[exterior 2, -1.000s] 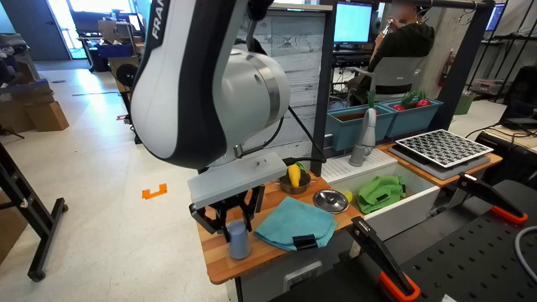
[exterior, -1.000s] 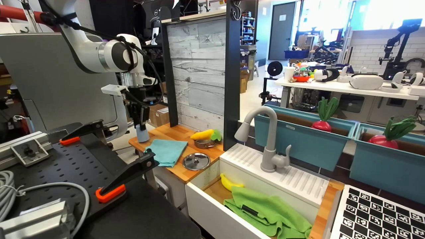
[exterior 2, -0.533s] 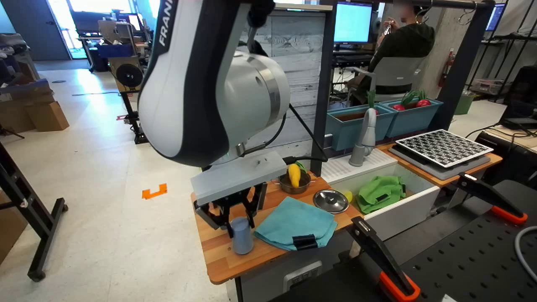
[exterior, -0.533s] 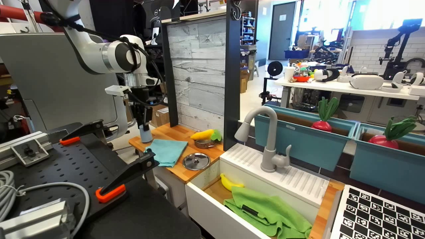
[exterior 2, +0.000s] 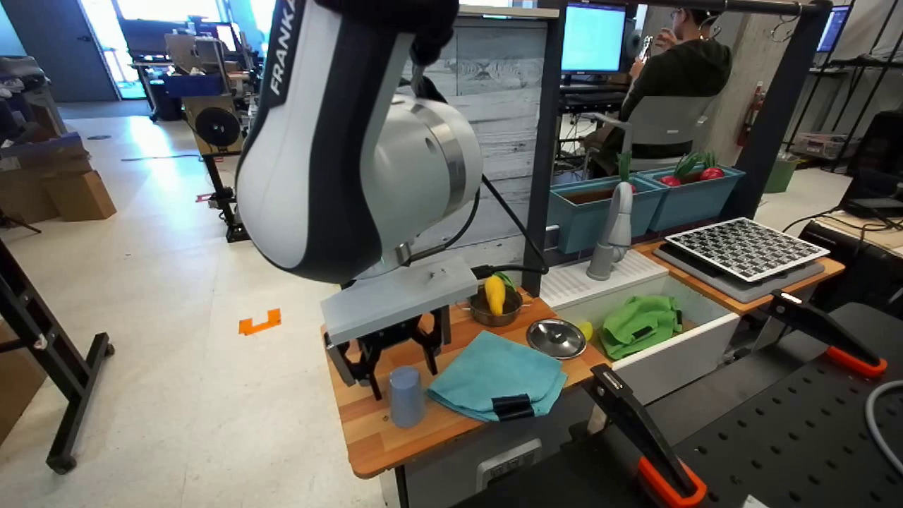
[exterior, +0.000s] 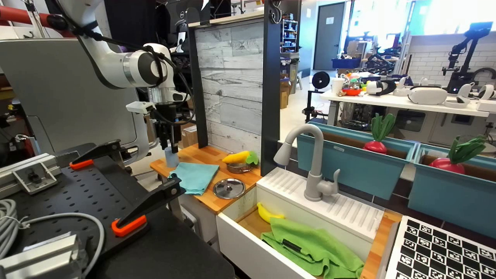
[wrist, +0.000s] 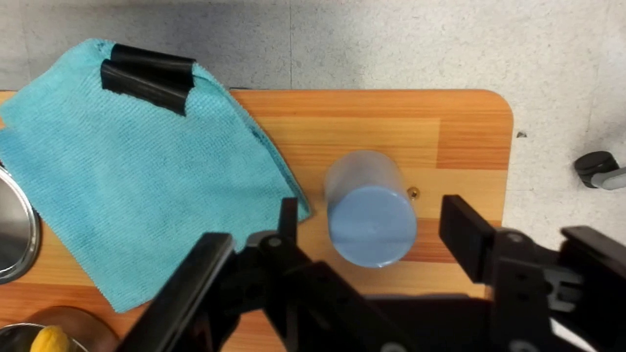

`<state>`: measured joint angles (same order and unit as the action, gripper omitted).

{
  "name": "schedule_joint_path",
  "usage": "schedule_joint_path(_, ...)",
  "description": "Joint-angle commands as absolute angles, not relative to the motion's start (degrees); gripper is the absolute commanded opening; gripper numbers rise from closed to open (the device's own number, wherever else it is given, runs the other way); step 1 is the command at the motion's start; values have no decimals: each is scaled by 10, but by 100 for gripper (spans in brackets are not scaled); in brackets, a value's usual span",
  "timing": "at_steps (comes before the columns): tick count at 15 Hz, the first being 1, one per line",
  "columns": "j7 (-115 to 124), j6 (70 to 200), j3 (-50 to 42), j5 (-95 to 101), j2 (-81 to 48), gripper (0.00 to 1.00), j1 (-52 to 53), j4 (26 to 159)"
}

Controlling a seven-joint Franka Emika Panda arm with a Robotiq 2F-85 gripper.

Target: Move the light blue cylinder to the bottom left side of the table

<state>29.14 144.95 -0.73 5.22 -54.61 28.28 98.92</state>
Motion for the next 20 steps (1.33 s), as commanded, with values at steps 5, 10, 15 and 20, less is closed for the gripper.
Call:
schedule_joint_path(5,308,1427,-22,58,-531,100,304,985)
schedule_joint_path(10,367,1459,-68,86,-473,100,349,1047)
schedule_joint_path(15,345,1449,-46,75,-514,100,327,1004)
schedule_joint_path(20,345,1449,-46,75,-516,100,326,1004)
